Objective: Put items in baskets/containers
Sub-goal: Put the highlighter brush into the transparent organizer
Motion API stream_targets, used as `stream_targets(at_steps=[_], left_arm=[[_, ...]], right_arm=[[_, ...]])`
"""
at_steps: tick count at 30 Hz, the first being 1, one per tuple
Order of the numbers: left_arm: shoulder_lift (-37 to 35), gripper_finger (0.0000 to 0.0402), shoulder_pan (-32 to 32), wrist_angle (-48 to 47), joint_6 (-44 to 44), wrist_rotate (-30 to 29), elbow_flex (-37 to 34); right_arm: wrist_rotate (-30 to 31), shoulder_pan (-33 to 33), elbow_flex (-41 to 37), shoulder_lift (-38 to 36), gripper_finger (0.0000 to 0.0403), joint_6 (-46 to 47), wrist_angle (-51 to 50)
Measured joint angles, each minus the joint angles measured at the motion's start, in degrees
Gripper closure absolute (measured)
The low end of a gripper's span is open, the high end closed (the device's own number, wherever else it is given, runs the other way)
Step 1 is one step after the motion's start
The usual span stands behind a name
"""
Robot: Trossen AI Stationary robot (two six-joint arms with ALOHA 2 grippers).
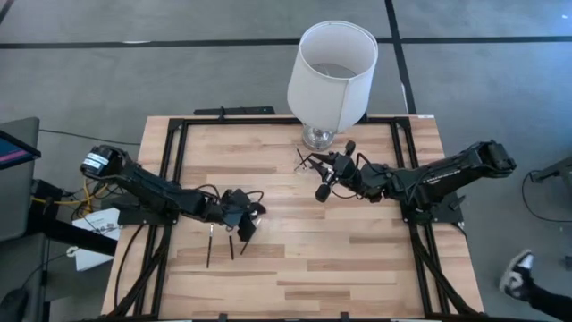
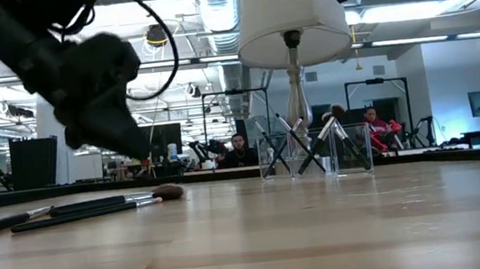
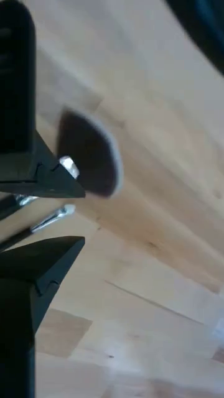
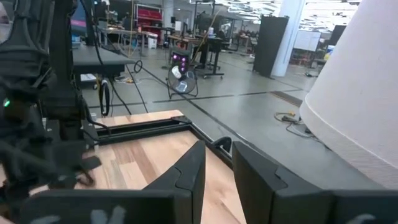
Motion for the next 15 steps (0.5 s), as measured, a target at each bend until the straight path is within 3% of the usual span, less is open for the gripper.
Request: stream_targets(at_steps=[8, 15], left_arm=[[8.8, 0.0295, -4.4, -0.7, -4.9, -5.8, 0.0], [10.2, 0.0296, -4.9, -0.6, -5.1, -9.5, -0.8]], right_arm=[[0.0, 0.0, 0.0, 0.0, 0.0330, 0.0, -0.2], [0.0, 0.0, 0.0, 0.0, 0.0330, 0.0, -0.2]])
